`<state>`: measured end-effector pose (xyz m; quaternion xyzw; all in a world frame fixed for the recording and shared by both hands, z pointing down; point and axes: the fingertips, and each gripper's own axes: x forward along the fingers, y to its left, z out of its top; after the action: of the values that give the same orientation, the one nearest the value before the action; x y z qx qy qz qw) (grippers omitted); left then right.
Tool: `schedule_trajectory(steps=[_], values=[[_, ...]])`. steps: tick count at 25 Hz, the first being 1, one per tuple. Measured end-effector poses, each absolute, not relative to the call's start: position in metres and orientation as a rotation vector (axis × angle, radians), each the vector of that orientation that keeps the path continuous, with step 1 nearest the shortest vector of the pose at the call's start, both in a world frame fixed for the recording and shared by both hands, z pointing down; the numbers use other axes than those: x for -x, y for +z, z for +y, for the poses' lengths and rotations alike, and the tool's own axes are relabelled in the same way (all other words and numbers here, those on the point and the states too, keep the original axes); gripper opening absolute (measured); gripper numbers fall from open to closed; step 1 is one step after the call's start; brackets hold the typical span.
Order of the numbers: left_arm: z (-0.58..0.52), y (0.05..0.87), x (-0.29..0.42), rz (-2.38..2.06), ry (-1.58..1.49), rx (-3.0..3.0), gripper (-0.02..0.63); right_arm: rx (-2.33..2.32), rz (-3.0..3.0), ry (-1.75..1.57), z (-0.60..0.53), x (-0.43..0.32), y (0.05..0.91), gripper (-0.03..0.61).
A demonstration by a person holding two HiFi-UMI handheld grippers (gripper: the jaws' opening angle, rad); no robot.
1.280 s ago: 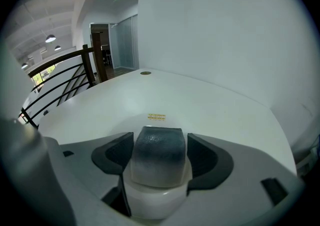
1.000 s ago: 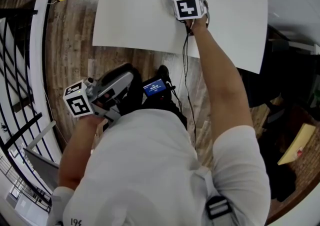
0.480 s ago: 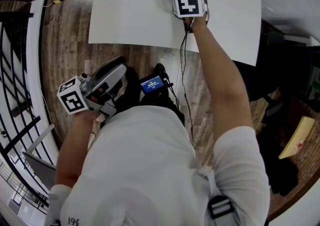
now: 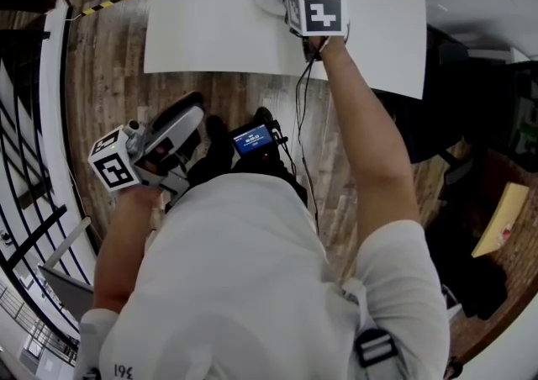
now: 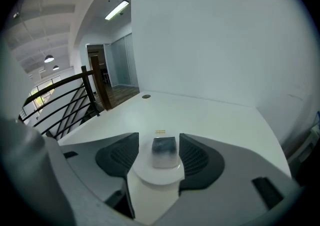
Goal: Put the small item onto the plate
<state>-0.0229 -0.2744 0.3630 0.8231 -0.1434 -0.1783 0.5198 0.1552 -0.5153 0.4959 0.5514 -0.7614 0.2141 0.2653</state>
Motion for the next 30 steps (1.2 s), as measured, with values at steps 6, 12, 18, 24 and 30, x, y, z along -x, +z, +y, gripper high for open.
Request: schedule_trajectory(steps=[6,12,18,24,30], values=[[-0.271,0.356,0.028,-0.326,-0.442,-1.993,0.164,-1.5,-2.117,0.582,-0.488,-0.153,0.473,0.117],[-0.269,0.347,0.039,-0.314,-0.489,-1.993,0.123,-1.498,-2.198,0.554,-0.452,-0.139,0.438,0.002],[-0.269,0.335,0.047,-0.301,-0.544,-1.996,0.069,-1.482,-2.292,0.593,-0.42,-0.119,0.403,0.002],[-0.264,0.319,0.057,-0.288,-0.59,-2.018,0.006,-1.514,-2.341,0.584,-0.395,-0.108,0.37,0.002],[-0.255,0.297,0.066,-0.242,-0.641,-2.034,0.006,-1.561,-2.392,0.596,-0.369,-0.105,0.337,0.002]])
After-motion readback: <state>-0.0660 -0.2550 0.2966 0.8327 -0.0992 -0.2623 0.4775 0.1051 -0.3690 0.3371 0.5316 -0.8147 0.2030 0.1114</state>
